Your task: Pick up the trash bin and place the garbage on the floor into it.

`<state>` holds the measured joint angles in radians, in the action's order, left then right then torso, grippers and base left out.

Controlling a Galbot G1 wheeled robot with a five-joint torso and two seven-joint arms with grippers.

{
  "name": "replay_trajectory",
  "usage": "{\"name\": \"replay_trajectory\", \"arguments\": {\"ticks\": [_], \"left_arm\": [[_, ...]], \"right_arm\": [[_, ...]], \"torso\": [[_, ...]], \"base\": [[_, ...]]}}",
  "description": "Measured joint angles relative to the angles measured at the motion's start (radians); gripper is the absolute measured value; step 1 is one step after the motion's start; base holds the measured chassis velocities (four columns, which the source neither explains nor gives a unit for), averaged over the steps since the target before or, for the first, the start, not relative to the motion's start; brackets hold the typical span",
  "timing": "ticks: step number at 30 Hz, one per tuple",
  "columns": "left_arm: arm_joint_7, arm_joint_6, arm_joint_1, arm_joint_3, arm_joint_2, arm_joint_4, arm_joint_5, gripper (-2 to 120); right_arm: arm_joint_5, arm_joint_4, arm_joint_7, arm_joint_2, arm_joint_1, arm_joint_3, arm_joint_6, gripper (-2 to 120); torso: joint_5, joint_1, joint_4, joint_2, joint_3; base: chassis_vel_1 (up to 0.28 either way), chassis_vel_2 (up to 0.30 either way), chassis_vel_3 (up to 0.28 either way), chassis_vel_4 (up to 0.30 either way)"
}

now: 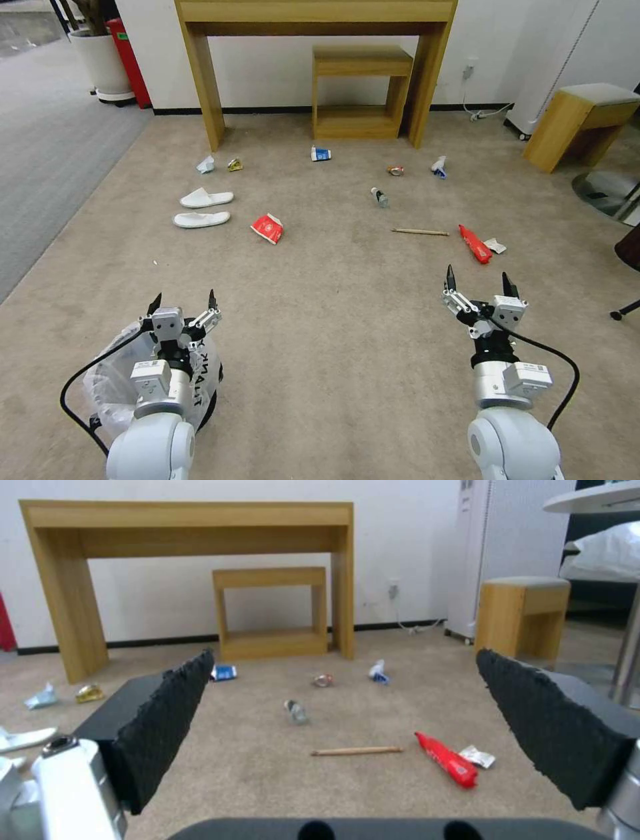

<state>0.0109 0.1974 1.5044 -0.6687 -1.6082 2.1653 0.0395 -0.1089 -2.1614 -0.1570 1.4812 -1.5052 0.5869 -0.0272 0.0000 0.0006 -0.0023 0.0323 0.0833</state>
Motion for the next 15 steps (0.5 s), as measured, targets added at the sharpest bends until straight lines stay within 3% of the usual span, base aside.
{"name": "replay_trajectory", "arguments": {"ticks": [15], "left_arm": [[0.001,-0.003,-0.009,0.000,0.000,-0.025,-0.003,100]], "right_arm": [[-0.002,0.021,0.013,0.003,0.026,0.008,-0.013,100]], "torso": [[0.0001,0.000,0.0001,0.000,0.000]], "base": [[0.000,0.000,0.000,0.000]]}}
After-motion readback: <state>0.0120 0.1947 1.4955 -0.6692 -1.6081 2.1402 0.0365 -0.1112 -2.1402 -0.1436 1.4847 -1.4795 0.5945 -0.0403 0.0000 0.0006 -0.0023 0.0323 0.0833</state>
